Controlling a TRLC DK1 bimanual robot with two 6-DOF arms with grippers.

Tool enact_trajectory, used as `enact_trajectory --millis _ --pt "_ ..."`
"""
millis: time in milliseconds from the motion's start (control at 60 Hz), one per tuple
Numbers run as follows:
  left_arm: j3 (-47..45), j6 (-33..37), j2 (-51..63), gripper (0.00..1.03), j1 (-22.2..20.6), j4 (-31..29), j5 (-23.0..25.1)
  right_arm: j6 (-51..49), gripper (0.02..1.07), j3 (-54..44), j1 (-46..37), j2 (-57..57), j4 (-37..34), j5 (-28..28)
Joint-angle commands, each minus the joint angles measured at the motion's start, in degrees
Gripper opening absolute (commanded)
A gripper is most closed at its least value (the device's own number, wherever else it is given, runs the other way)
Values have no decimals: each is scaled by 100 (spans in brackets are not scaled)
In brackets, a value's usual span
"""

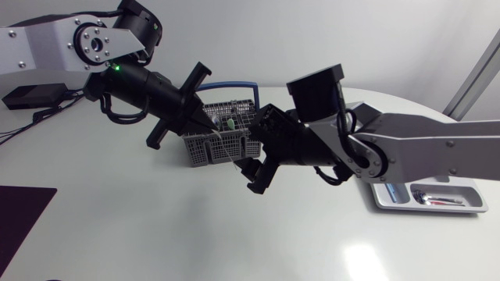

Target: Unload the cutlery basket into the drawer organizer.

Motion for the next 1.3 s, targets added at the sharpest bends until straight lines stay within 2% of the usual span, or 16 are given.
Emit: enact_trajectory --millis 0,133,333,533,633,733,983,1067,1283 --pt "186 -183 76 4 19 32 162 221 81 57 8 255 39 -66" --pt "274 -192 58 4 28 32 215 282 78 189 17 378 118 -83" --pt "344 -209 102 4 63 32 338 361 64 453 26 527 180 -83" --pt "344 -209 138 4 133 32 470 405 61 778 88 818 162 -39" --pt "353 -209 138 4 151 32 487 405 52 901 88 941 171 -4" --pt "362 -209 146 4 177 32 514 405 51 980 79 1020 171 22" --pt "362 -209 225 4 186 32 602 405 30 1103 88 1108 171 22" --pt "362 -209 225 4 195 32 610 396 29 1138 88 1134 136 13" --pt "362 -218 225 4 195 32 628 414 13 1156 88 1187 101 -30"
